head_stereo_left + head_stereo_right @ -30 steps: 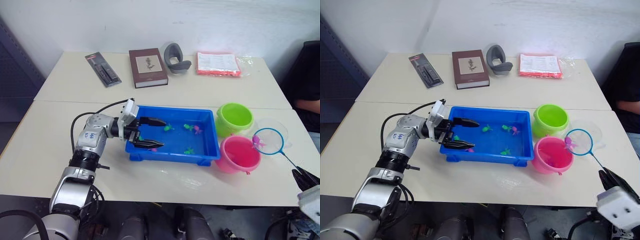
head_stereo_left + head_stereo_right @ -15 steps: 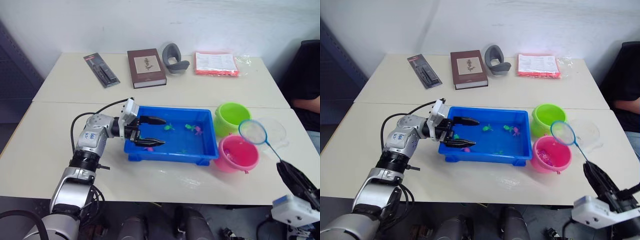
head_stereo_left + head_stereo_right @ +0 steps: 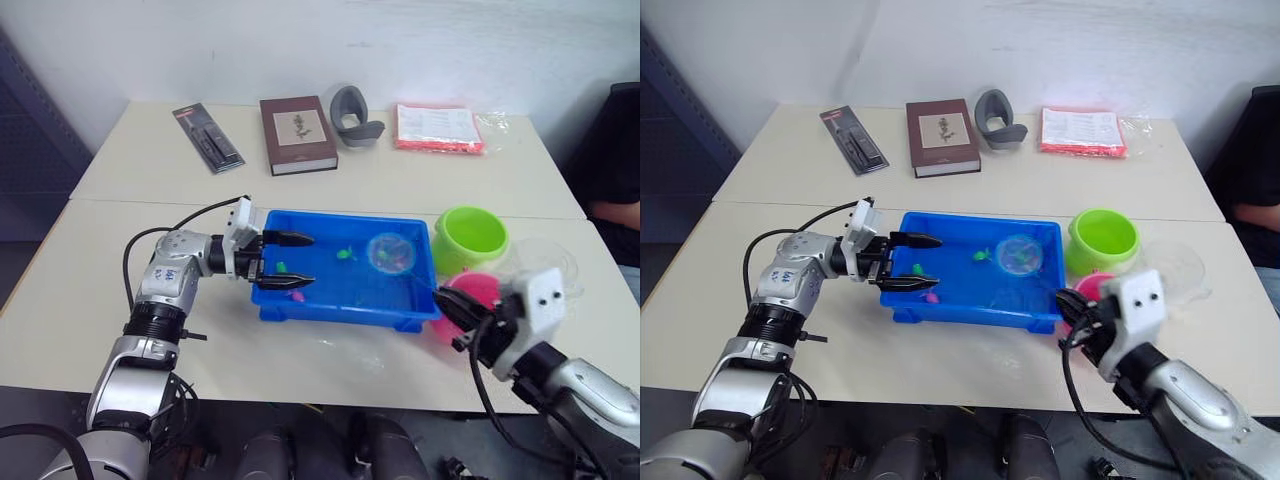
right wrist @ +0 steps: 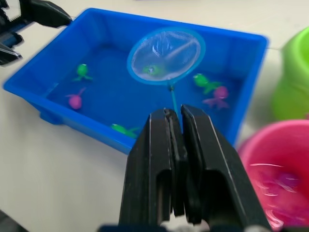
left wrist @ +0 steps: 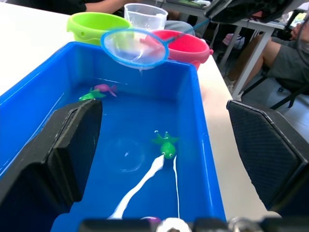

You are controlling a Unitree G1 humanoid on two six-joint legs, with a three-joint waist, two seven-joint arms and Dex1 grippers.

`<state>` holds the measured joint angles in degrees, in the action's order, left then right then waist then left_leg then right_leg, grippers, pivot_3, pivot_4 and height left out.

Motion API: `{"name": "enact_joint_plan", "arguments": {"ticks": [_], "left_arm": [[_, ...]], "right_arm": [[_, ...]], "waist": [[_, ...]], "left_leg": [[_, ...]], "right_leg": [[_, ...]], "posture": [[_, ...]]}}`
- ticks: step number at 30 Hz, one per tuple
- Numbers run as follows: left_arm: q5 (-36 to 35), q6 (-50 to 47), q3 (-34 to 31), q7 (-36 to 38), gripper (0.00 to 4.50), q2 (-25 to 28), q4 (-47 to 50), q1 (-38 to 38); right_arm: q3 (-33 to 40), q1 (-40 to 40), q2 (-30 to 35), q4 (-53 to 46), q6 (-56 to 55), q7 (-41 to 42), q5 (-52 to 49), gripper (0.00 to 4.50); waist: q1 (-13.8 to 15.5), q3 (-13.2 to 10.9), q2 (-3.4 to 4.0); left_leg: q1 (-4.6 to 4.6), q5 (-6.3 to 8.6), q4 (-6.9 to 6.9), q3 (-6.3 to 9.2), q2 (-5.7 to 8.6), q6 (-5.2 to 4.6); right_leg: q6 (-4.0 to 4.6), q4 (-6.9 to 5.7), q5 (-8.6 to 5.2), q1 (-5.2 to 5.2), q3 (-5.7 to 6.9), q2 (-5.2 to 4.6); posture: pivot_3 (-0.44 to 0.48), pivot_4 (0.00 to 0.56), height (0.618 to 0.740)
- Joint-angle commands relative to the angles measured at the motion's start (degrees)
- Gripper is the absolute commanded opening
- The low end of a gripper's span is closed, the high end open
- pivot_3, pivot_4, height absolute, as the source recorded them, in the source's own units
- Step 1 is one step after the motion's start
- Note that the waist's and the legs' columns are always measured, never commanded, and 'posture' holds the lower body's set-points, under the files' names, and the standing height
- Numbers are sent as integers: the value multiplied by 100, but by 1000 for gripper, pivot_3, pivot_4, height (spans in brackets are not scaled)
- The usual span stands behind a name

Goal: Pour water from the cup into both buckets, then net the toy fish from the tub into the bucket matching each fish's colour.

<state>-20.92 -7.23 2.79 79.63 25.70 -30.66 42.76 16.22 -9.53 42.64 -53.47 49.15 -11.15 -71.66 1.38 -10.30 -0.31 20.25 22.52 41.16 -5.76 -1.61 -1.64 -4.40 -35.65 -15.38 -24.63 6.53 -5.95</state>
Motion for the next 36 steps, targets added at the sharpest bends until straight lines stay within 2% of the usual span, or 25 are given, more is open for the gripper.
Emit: {"name": "enact_joint_plan", "arguments": {"ticks": [1,7,13,24,36], "left_arm": [[16,120,-116,-2,4437,51,-37,89],[40,204,-139,-45,4437,22,-89,106],[49,246,-161,-85,4437,-5,-62,64],[31,480,-225,-56,4437,38,-138,-95],[0,287,-235,-165,4437,15,294,-225]], "right_arm": [[-305,261,561,311,151,-1064,-1673,0],[-1013,1340,1112,1216,-183,-2444,-3168,0],[-1441,1732,1567,1529,-400,-3382,-4034,0],[-1702,1980,1883,1813,-444,-3751,-4132,0],[-2143,2433,1799,1960,-379,-4090,-3838,0]], "waist": [[-5,0,0],[-17,-1,-2],[-1,-1,-2],[-7,-1,-2],[-1,-1,-2]], "left_leg": [[3,0,0,1,1,0],[5,1,1,-7,4,-7],[15,1,1,3,-2,-6],[20,2,0,5,-4,-8],[34,2,1,18,-2,-8]], "right_leg": [[-2,0,1,1,5,1],[-9,8,6,2,8,7],[-10,13,6,2,22,6],[-16,23,9,2,23,-10],[-18,33,11,2,40,-26]], "posture": [[0,150,740],[0,150,740],[0,150,740],[0,150,740],[0,150,740]]}}
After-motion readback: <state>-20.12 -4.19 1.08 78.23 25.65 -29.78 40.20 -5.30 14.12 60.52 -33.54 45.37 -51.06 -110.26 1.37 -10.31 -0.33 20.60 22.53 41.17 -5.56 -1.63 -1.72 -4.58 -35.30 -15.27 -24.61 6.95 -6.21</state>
